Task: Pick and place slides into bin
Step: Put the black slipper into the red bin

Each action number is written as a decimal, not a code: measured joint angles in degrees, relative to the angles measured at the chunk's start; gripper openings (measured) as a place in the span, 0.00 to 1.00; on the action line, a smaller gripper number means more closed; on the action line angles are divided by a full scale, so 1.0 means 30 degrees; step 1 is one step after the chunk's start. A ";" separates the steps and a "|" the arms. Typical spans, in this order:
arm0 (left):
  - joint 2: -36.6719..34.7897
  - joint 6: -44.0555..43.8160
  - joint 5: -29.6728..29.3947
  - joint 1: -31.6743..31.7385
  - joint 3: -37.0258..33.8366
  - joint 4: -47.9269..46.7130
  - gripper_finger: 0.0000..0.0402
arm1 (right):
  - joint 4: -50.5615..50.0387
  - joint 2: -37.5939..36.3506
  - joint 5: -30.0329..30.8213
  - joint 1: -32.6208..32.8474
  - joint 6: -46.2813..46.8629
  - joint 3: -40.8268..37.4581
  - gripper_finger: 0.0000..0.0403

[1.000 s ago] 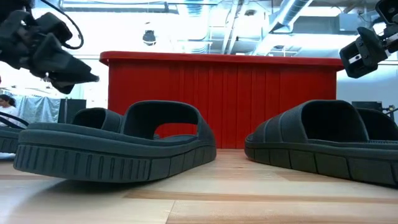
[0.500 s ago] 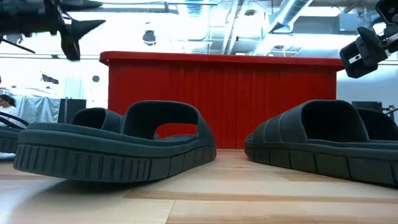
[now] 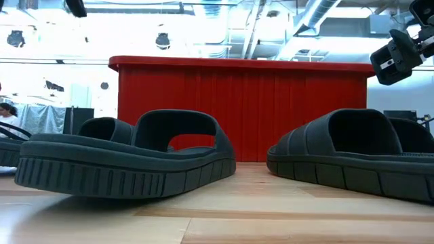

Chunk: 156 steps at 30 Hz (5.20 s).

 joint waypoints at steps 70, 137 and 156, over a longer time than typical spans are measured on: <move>2.3934 0.0946 0.8176 0.0000 1.2160 -2.4446 0.35 | -0.0004 -0.0001 -0.0005 0.0002 0.0006 0.0003 0.58; 2.5534 0.0126 0.3966 -0.0627 1.0922 -2.0684 0.15 | -0.0645 -0.0001 -0.0001 0.0002 0.0006 -0.0001 0.58; 2.5534 -0.1384 0.4138 -0.1484 1.1197 -2.0909 0.00 | -0.0718 0.0006 -0.0001 0.0002 0.0003 -0.0001 0.58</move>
